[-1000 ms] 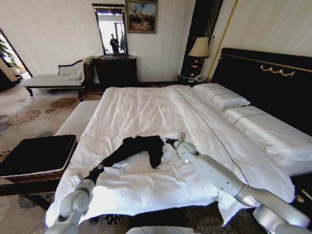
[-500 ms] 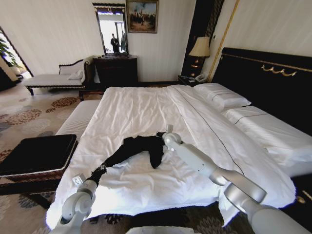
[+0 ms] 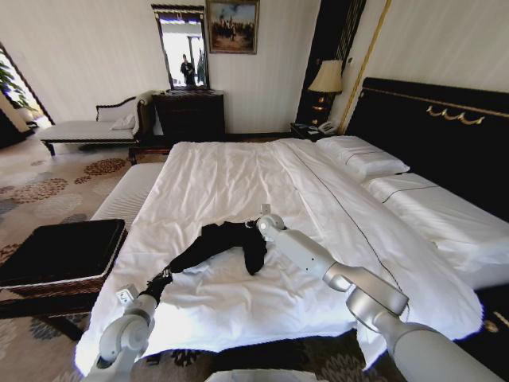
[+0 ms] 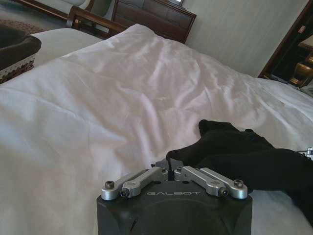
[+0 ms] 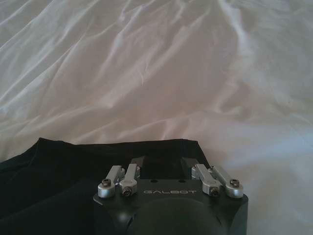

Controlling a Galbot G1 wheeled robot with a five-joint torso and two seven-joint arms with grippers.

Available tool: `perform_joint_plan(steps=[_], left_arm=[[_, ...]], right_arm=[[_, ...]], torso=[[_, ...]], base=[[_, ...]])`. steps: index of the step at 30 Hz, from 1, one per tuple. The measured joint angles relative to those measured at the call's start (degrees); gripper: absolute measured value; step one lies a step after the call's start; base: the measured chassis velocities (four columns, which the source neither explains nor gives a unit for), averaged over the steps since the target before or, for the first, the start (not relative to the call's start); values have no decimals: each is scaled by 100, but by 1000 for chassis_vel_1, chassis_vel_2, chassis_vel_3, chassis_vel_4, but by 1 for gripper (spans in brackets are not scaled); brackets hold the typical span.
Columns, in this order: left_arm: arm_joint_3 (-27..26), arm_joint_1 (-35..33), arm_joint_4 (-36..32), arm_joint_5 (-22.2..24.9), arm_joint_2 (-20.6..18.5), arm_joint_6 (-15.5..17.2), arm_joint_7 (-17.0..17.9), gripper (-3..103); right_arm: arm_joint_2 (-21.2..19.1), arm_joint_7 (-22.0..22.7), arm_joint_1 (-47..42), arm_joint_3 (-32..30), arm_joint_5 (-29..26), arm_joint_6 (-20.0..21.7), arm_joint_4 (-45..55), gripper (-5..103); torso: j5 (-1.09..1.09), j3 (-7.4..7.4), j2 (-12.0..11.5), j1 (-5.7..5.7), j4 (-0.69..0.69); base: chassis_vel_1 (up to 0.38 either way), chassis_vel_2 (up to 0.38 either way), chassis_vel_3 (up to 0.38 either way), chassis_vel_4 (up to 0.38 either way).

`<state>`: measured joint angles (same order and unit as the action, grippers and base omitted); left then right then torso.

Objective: Fold the clothes on the bed and place them into the basket.

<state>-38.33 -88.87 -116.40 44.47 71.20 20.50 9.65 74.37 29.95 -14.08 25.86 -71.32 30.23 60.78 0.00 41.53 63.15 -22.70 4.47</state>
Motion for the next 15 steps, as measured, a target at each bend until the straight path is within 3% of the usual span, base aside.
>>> perform_joint_plan(steps=[1, 2, 3, 6, 7, 8, 9, 12, 13, 15], left_arm=[[0, 3, 4, 0, -1, 0, 1, 0], [1, 10, 14, 1, -1, 0, 2, 0], [4, 17, 24, 2, -3, 0, 3, 0], [7, 29, 41, 2, -8, -1, 4, 0], [7, 33, 49, 2, -12, 0, 5, 0], [7, 46, 61, 7, -15, 0, 7, 0], [7, 53, 66, 10, -16, -1, 8, 0], [7, 65, 76, 16, -17, -1, 10, 0], [8, 69, 78, 19, -18, -1, 10, 0], [7, 87, 86, 34, -23, -11, 11, 0]], right_arm=[[-7, -5, -6, 0, 4, 2, 6, 41], [-20, -18, -12, 0, 16, 3, 19, 41], [-35, -36, -16, 0, 37, 3, 24, 30], [-54, -72, -18, 0, 54, 2, 27, 30], [-64, -95, -18, 0, 64, -1, 29, 19], [-82, -133, -19, 0, 82, -8, 38, 19], [-93, -155, -22, 0, 89, -13, 47, 8], [-115, -185, -35, 0, 99, -23, 72, 8], [-126, -192, -43, 0, 104, -27, 88, 2], [-185, -221, -83, 7, 122, -51, 205, 0]], torso=[[0, 0, 0, 0, 0], [0, 0, 0, 0, 0], [0, 0, 0, 0, 0], [0, 0, 0, 0, 0], [0, 0, 0, 0, 0], [0, 0, 0, 0, 0], [0, 0, 0, 0, 0], [0, 0, 0, 0, 0], [0, 0, 0, 0, 0], [0, 0, 0, 0, -1]], base=[[0, 0, 0, 0], [0, 0, 0, 0], [0, 0, 0, 0], [0, 0, 0, 0], [0, 0, 0, 0], [0, 0, 0, 0], [0, 0, 0, 0], [0, 0, 0, 0], [0, 0, 0, 0], [0, 0, 0, 0]])
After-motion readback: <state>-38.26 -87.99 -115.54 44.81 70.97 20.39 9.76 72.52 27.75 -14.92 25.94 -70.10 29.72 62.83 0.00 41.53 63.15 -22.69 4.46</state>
